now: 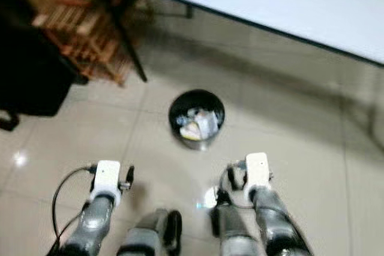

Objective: Picking trash to rubbish bin

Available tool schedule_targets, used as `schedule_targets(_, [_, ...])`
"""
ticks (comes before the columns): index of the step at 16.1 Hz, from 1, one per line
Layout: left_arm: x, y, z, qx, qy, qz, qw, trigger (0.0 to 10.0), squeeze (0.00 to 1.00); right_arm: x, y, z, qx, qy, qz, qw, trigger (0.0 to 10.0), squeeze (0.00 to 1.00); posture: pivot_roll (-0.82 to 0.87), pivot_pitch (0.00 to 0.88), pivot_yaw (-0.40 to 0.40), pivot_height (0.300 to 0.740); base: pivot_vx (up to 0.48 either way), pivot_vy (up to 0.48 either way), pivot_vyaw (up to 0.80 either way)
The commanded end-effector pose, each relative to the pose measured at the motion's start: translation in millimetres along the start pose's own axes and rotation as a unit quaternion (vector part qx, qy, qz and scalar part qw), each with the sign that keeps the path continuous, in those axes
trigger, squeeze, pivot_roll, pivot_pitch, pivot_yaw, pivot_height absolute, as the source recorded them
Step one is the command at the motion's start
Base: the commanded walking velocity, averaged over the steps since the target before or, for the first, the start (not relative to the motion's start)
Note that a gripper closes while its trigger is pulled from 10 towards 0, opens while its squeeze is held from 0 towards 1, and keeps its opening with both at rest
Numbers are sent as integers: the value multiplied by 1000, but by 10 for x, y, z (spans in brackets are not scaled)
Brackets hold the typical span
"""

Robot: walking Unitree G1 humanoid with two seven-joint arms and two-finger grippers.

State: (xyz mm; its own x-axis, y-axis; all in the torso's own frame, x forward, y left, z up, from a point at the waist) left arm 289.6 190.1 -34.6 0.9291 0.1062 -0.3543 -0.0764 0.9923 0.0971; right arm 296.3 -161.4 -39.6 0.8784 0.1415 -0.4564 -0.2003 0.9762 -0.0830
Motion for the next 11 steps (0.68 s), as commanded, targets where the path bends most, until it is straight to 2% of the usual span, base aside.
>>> schedule_targets(1, [-66, 55, -147, 3, 24, 8, 1000, 10000, 0, -21, 59, -98, 1, 18, 8, 1000, 10000, 0, 44, 329, 117, 740, 0, 0, -800])
schedule_targets(11, [-55, 81, -132, 2, 22, 10, 1000, 10000, 0, -16, 76, -97, 0, 19, 11, 1000, 10000, 0, 43, 314, 119, 740, 0, 0, -800])
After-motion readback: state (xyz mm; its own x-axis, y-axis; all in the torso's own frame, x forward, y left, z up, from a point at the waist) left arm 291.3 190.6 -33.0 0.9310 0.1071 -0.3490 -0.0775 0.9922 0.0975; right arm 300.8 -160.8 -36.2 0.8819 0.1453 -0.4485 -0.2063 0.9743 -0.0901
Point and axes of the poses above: a point about 5 cm out from each wrist's last joint towards the gripper, its own x axis pointing out of the wrist towards the gripper, its own z axis along the axis of the wrist's last joint, y = z × x, the point moved 4 cm from there along x, pointing out of the wrist towards the gripper, and after that the axes turned 7 degrees about -x, right-handed, at the moved point
